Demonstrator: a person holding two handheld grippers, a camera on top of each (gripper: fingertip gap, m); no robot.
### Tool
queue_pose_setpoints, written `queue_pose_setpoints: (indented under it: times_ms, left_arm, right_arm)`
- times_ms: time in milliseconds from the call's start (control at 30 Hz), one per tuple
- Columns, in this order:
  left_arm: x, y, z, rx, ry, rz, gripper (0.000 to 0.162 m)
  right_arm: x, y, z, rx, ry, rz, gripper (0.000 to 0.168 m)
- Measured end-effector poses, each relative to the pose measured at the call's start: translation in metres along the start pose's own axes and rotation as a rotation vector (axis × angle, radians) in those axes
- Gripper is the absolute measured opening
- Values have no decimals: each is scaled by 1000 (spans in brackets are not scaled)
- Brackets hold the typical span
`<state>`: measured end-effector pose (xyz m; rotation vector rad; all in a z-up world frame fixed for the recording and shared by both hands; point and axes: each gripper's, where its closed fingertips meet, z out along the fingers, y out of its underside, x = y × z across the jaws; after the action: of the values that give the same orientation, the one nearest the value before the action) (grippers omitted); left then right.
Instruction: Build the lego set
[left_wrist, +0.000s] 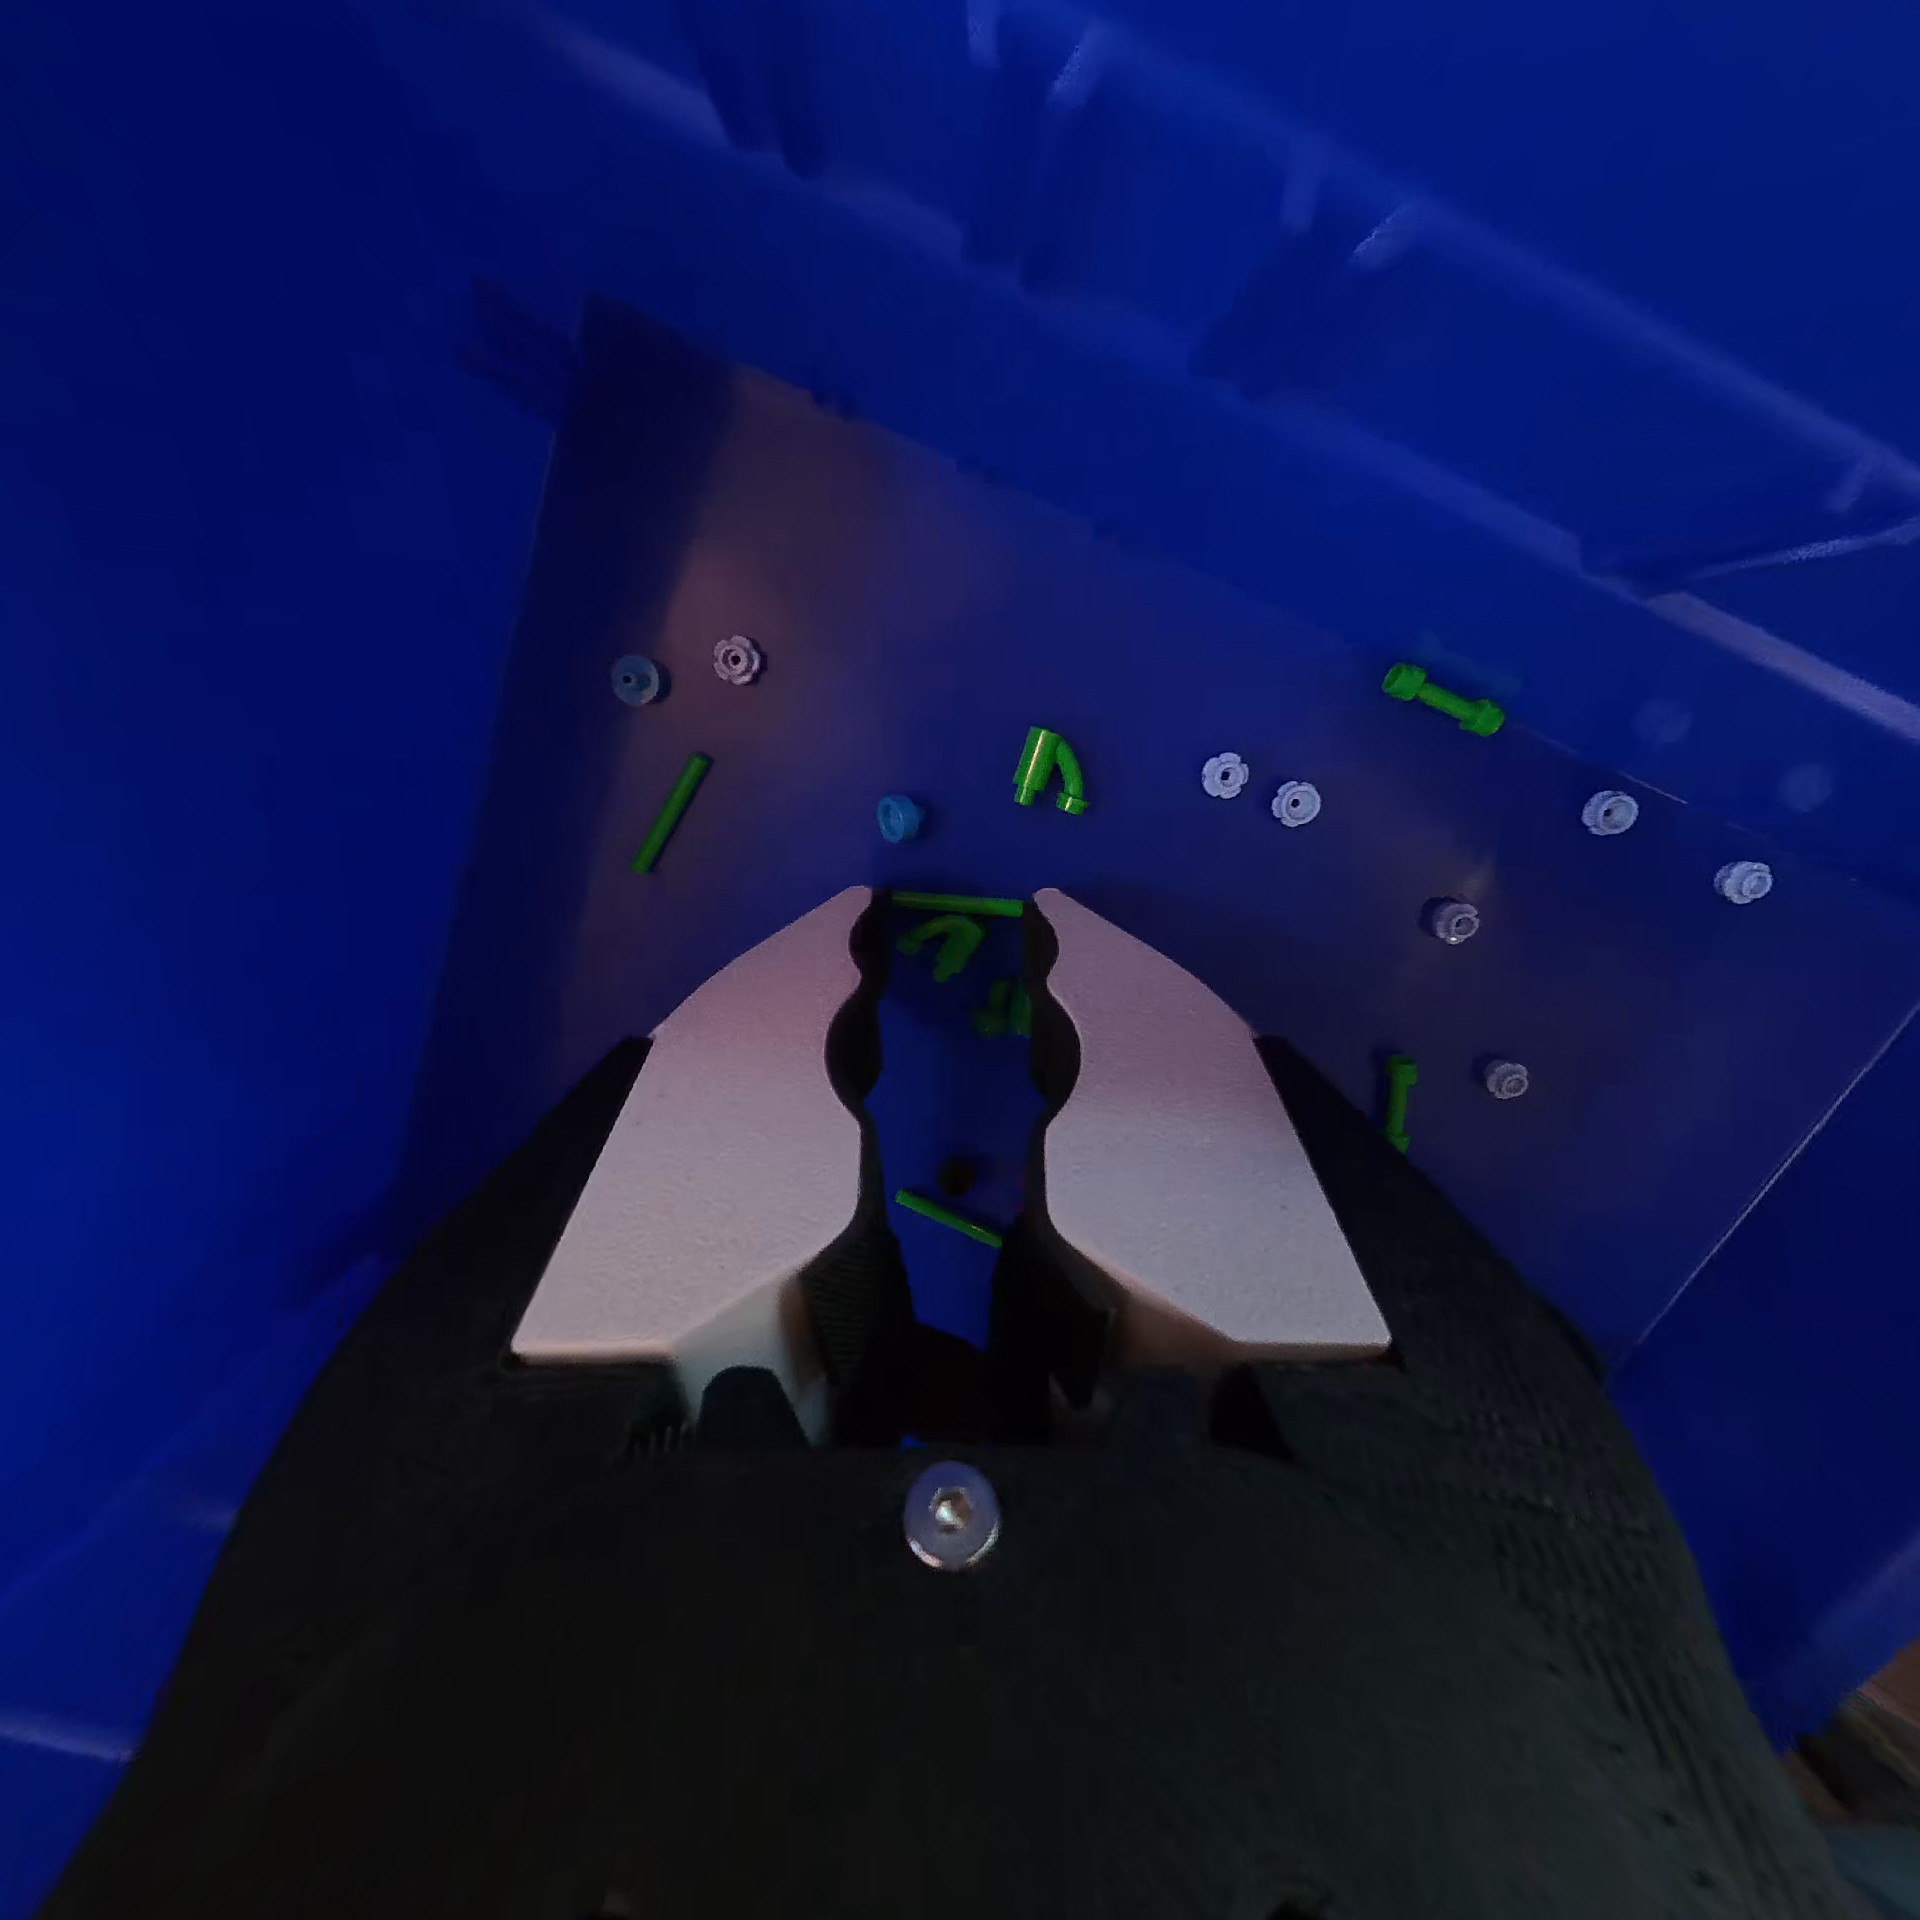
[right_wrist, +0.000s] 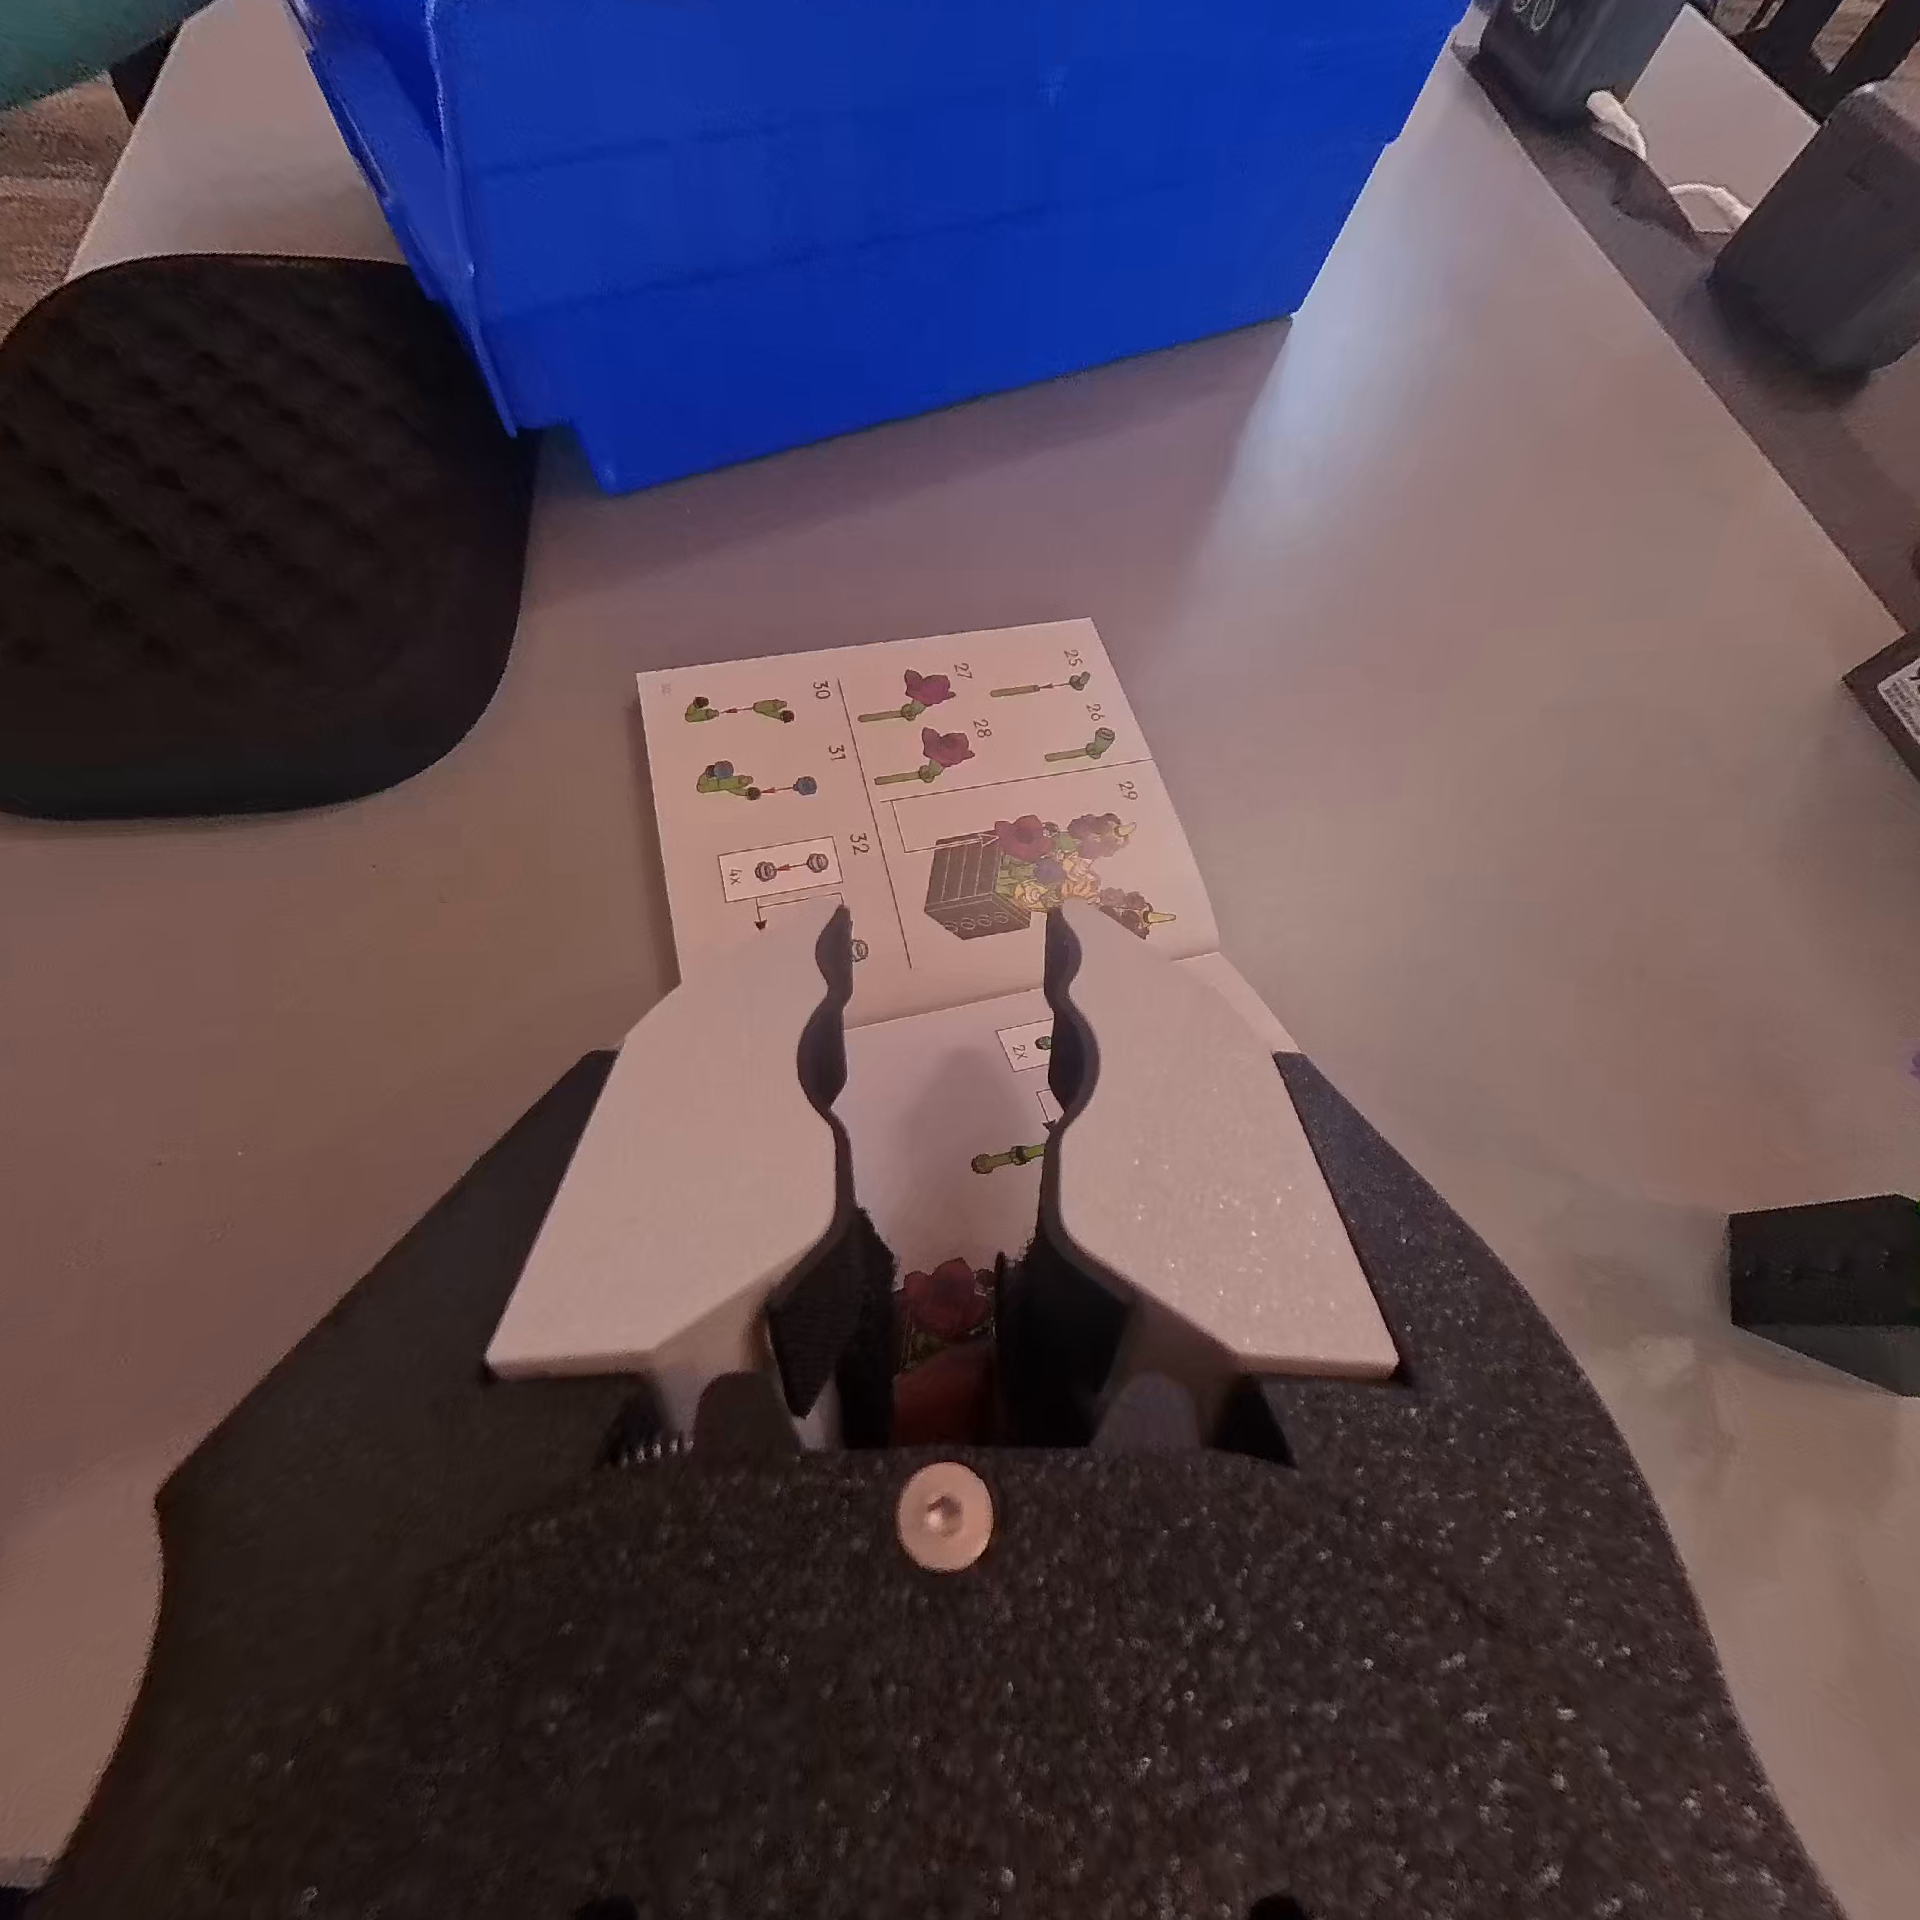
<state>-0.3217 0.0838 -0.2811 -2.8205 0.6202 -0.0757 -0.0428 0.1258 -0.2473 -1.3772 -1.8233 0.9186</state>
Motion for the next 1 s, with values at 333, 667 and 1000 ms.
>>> queue_pose_setpoints:
  times_ms: [333, 667, 1000]
  left_arm:
    - [43, -83, -103, 690, -500, 270, 25]
    - [196, -138, -124, 993, -748, 801, 24]
    - [261, -156, -120, 1090, -724, 999, 24]
  right_arm:
    - [10, -25, -18, 106, 70, 24, 39]
    - [-13, -102, -57, 468, 29, 109, 19]
    - [-36, -113, -53, 531, -198, 273, 14]
